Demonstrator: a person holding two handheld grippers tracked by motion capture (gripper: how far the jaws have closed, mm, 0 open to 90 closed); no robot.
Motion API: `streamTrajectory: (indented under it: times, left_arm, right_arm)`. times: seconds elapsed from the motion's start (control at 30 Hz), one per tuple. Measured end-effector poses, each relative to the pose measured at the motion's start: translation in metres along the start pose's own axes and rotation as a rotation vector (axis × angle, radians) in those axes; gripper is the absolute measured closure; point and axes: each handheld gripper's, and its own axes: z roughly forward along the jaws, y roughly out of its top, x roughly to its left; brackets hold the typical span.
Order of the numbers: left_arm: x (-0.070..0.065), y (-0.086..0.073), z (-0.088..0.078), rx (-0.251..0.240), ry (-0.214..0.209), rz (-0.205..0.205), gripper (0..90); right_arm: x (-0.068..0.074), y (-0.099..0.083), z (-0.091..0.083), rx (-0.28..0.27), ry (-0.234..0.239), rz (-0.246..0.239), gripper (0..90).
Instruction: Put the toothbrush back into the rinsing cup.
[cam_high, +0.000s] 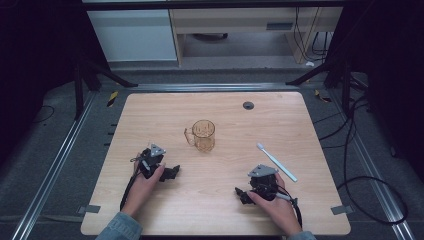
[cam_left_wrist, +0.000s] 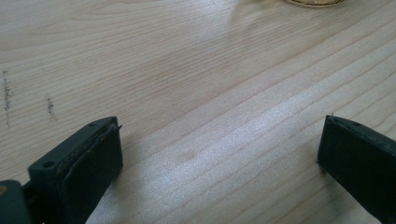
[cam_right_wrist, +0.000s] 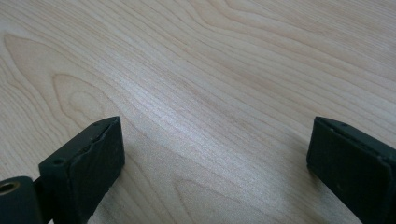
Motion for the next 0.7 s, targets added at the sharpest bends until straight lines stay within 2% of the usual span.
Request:
streamTrajectory:
  times: [0.47,0.6,0.67,0.7]
  left_arm:
    - [0.0,0.0,0.0,-0.004,0.0,-0.005,0.0]
    - [0.0,0.0,0.0,-0.004,0.0,-0.004,0.0]
    - [0.0,0.0,0.0,-0.004,0.0,-0.005,0.0]
    - [0.0,0.0,0.0,-0.004,0.0,-0.005,0.0]
  right_arm:
    - [0.0,0.0,0.0,-0.005,-0.004,0.01,6.1]
    - [-0.002,0.002,-0.006,0.033,-0.022,0.017,11.3]
    - [-0.003,0.007,-0.016,0.061,-0.051,-0.005,13.7]
    - [-0.003,0.007,-0.016,0.061,-0.051,-0.005,13.7]
